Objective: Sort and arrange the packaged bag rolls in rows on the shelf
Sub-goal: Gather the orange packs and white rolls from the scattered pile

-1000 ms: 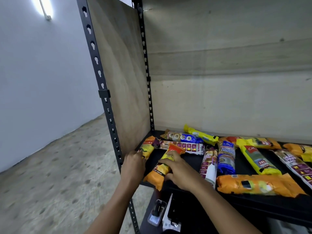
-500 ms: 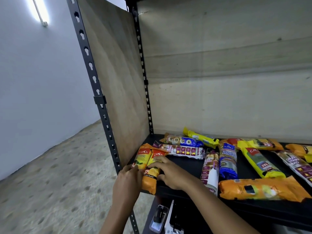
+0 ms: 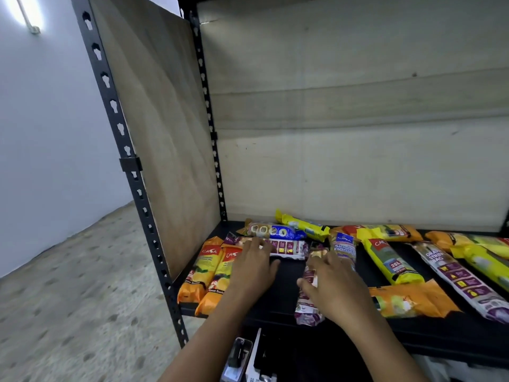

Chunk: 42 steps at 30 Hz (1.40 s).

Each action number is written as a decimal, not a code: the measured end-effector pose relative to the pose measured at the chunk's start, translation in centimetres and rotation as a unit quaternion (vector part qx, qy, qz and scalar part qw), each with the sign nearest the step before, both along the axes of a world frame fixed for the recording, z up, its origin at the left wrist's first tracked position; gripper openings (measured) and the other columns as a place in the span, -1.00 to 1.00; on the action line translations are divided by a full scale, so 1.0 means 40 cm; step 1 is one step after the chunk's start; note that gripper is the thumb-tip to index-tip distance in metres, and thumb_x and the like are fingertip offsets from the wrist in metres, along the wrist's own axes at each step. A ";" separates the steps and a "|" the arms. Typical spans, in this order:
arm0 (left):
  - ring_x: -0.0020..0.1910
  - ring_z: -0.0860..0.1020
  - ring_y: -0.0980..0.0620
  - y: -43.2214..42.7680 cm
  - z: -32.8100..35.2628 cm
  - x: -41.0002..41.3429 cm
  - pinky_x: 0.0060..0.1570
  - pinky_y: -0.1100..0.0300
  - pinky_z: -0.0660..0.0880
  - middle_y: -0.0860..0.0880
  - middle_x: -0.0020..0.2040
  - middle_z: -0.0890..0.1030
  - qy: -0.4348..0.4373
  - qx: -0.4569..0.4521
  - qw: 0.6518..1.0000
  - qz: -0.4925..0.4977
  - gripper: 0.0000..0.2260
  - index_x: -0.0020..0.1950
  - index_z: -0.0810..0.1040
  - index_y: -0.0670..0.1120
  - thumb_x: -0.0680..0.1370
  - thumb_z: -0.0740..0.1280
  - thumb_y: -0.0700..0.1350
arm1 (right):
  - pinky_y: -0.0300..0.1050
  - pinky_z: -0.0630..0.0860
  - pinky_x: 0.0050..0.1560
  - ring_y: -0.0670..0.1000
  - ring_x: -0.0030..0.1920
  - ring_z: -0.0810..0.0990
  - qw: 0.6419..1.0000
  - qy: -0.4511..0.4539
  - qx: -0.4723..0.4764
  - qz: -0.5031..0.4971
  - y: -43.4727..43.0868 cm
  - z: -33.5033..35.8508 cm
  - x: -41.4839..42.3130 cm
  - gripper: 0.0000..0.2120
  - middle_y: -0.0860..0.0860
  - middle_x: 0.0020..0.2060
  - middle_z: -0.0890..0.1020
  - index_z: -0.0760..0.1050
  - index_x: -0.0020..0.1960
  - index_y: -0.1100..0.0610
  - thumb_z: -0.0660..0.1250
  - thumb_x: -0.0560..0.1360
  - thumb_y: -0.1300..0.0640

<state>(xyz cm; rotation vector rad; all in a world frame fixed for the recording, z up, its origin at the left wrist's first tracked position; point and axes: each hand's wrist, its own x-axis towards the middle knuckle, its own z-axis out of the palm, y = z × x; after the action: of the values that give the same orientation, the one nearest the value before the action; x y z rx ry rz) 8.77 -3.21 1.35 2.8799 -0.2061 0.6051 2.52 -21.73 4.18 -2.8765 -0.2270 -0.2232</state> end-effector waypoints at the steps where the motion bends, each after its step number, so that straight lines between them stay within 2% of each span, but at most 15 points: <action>1: 0.43 0.31 -0.09 -0.012 -0.002 0.022 0.24 -0.02 0.49 -0.08 0.46 0.33 0.019 0.008 1.000 -0.003 -0.58 0.41 0.40 0.01 0.58 0.30 0.09 | 0.01 0.44 0.20 0.11 0.36 0.37 1.000 -0.005 -0.016 -0.004 -0.006 -0.003 -0.008 -0.45 0.02 0.40 0.36 0.33 0.45 -0.05 0.17 0.56 -0.29; 6: 0.52 0.18 -0.13 -0.034 -0.029 0.115 0.25 -0.13 0.48 -0.08 0.54 0.21 0.072 0.041 0.997 0.000 -0.42 0.51 0.24 0.05 0.54 0.37 0.04 | 0.13 0.34 0.31 0.16 0.38 0.34 0.999 -0.019 -0.029 0.014 0.005 -0.012 -0.029 -0.43 0.07 0.47 0.26 0.31 0.47 -0.04 0.18 0.55 -0.29; 11: 0.46 0.27 -0.10 -0.045 -0.049 0.156 0.32 -0.08 0.42 -0.07 0.50 0.30 0.079 0.039 0.996 -0.028 -0.43 0.53 0.24 0.05 0.56 0.35 0.01 | 0.16 0.36 0.30 0.30 0.43 0.24 0.999 0.021 -0.050 -0.006 0.051 -0.017 -0.033 -0.34 0.16 0.52 0.12 0.27 0.49 0.04 0.21 0.53 -0.32; 13: 0.44 0.29 -0.11 -0.048 -0.054 0.169 0.31 -0.06 0.42 -0.08 0.49 0.33 0.070 0.035 0.996 -0.038 -0.43 0.54 0.23 0.08 0.56 0.35 0.00 | 0.15 0.38 0.22 0.32 0.36 0.33 0.995 0.047 -0.088 -0.018 0.064 -0.015 -0.024 -0.35 0.18 0.48 0.18 0.30 0.46 0.07 0.21 0.53 -0.31; 16: 0.46 0.26 -0.15 -0.050 -0.058 0.182 0.29 -0.09 0.45 -0.11 0.49 0.30 0.084 0.033 0.995 -0.038 -0.40 0.55 0.18 0.16 0.57 0.35 -0.02 | 0.09 0.43 0.09 0.28 0.21 0.45 0.992 0.062 -0.105 -0.024 0.077 -0.011 -0.004 -0.48 0.18 0.41 0.24 0.37 0.38 0.10 0.27 0.55 -0.18; 20: 0.50 0.17 -0.20 -0.051 -0.060 0.177 0.28 -0.09 0.45 -0.14 0.53 0.20 0.103 0.054 0.993 -0.031 -0.39 0.59 0.10 0.14 0.61 0.30 -0.07 | 0.05 0.46 0.05 0.31 0.23 0.45 0.995 0.084 -0.046 -0.039 0.074 -0.015 0.018 -0.53 0.15 0.45 0.20 0.42 0.34 0.14 0.38 0.50 -0.01; 24: 0.48 0.21 -0.18 -0.040 -0.058 0.158 0.27 -0.08 0.47 -0.12 0.54 0.18 0.089 0.049 0.994 -0.037 -0.40 0.57 0.15 0.11 0.59 0.32 -0.12 | 0.02 0.52 -0.06 0.26 0.26 0.43 0.995 0.076 0.039 -0.058 0.049 -0.022 0.032 -0.56 0.09 0.41 0.20 0.48 0.28 0.11 0.43 0.44 0.03; 26: 0.48 0.24 -0.15 -0.036 -0.058 0.137 0.25 -0.05 0.50 -0.10 0.53 0.19 0.066 0.028 0.996 -0.048 -0.37 0.55 0.19 0.09 0.55 0.35 -0.20 | 0.02 0.58 -0.06 0.19 0.20 0.49 0.993 0.042 0.091 -0.062 0.028 -0.027 0.035 -0.62 0.07 0.32 0.29 0.53 0.23 0.11 0.40 0.43 0.05; 28: 0.49 0.22 -0.14 -0.037 -0.058 0.112 0.26 -0.02 0.49 -0.10 0.53 0.18 0.044 0.000 0.996 -0.073 -0.34 0.54 0.20 0.07 0.52 0.35 -0.29 | -0.04 0.56 -0.07 0.13 0.16 0.51 0.990 0.002 0.127 -0.068 0.005 -0.031 0.035 -0.65 0.06 0.26 0.35 0.57 0.20 0.12 0.36 0.45 0.04; 31: 0.48 0.25 -0.11 -0.038 -0.050 0.084 0.30 0.04 0.46 -0.09 0.48 0.22 0.004 -0.017 0.986 -0.164 -0.30 0.51 0.22 0.05 0.46 0.36 -0.37 | -0.09 0.52 -0.03 0.08 0.15 0.50 0.982 -0.041 0.162 -0.084 -0.027 -0.032 0.036 -0.66 0.06 0.23 0.40 0.59 0.20 0.11 0.35 0.46 0.02; 33: 0.43 0.29 -0.01 -0.034 -0.037 0.061 0.35 0.11 0.41 -0.03 0.44 0.24 -0.015 -0.018 0.972 -0.233 -0.36 0.49 0.26 0.04 0.49 0.36 -0.34 | -0.06 0.52 0.03 0.09 0.17 0.49 0.980 -0.050 0.169 -0.095 -0.044 -0.032 0.039 -0.62 0.07 0.24 0.40 0.57 0.25 0.11 0.36 0.47 0.00; 36: 0.38 0.19 0.35 -0.025 -0.011 0.010 0.35 0.46 0.19 0.17 0.42 0.22 0.013 -0.057 0.953 -0.296 -0.48 0.48 0.27 0.11 0.57 0.30 -0.22 | -0.01 0.50 0.15 0.10 0.21 0.48 0.976 -0.056 0.183 -0.100 -0.069 -0.031 0.046 -0.59 0.08 0.28 0.38 0.54 0.31 0.10 0.37 0.50 0.00; 37: 0.38 0.16 0.41 -0.022 -0.008 -0.004 0.33 0.52 0.14 0.22 0.42 0.21 0.027 -0.063 0.949 -0.307 -0.49 0.48 0.26 0.15 0.59 0.29 -0.19 | -0.01 0.49 0.18 0.11 0.24 0.47 0.975 -0.055 0.190 -0.098 -0.077 -0.031 0.047 -0.59 0.09 0.31 0.37 0.54 0.32 0.10 0.36 0.50 0.00; 39: 0.41 0.17 0.38 -0.010 -0.013 -0.021 0.34 0.51 0.15 0.25 0.43 0.21 0.045 -0.074 0.945 -0.314 -0.50 0.47 0.27 0.17 0.58 0.28 -0.18 | -0.01 0.46 0.25 0.10 0.33 0.43 0.975 -0.043 0.201 -0.086 -0.090 -0.033 0.048 -0.59 0.09 0.39 0.34 0.54 0.33 0.08 0.36 0.51 0.01; 42: 0.45 0.23 0.28 0.014 -0.029 -0.031 0.41 0.29 0.24 0.24 0.42 0.28 0.060 -0.097 0.941 -0.318 -0.57 0.35 0.39 0.16 0.54 0.27 -0.19 | -0.05 0.41 0.29 0.06 0.35 0.41 0.973 -0.026 0.222 -0.063 -0.108 -0.035 0.051 -0.62 0.06 0.35 0.38 0.55 0.32 0.07 0.35 0.53 0.02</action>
<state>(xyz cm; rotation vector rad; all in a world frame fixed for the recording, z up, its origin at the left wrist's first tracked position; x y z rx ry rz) 7.54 -2.65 0.18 2.4339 -0.9486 0.2993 4.57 -26.06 2.77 -2.4418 -0.0006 -0.3276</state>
